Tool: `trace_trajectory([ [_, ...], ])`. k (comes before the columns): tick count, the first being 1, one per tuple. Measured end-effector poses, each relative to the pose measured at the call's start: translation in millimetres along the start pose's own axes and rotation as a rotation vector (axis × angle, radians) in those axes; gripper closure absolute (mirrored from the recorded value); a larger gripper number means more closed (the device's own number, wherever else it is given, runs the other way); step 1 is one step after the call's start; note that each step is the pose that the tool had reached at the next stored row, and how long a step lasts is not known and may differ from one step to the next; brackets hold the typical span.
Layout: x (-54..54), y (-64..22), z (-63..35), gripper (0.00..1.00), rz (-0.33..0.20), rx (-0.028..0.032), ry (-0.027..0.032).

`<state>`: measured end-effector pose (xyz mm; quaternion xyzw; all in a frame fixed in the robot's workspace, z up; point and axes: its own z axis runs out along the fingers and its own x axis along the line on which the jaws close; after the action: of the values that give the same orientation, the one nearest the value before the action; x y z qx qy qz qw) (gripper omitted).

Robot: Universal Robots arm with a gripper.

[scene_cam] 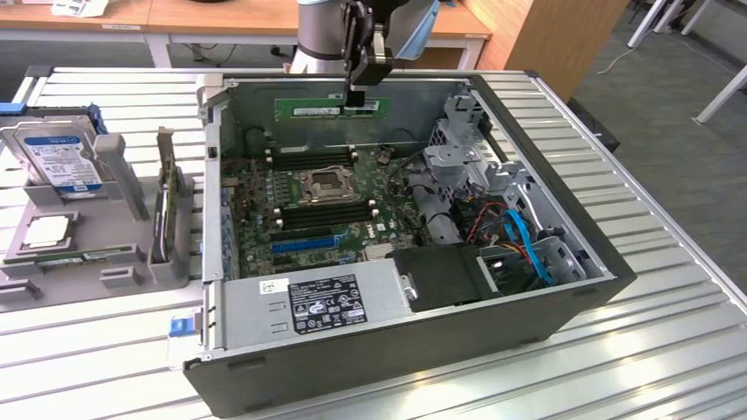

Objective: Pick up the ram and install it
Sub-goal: 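Pick up the ram and move it above insertion slot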

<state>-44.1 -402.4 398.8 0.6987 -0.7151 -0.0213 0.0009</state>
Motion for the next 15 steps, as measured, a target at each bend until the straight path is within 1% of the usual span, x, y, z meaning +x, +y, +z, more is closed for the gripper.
trace_trajectory([
  [2, 0.0, 0.0, 0.3, 0.89, 0.0, 0.0, -0.0001],
  [4, 0.1, -0.1, 2.6, 0.89, 0.0, 0.0, -0.0001],
  [15, 0.6, -0.7, 22.1, 0.89, 0.0, 0.0, 0.0001],
])
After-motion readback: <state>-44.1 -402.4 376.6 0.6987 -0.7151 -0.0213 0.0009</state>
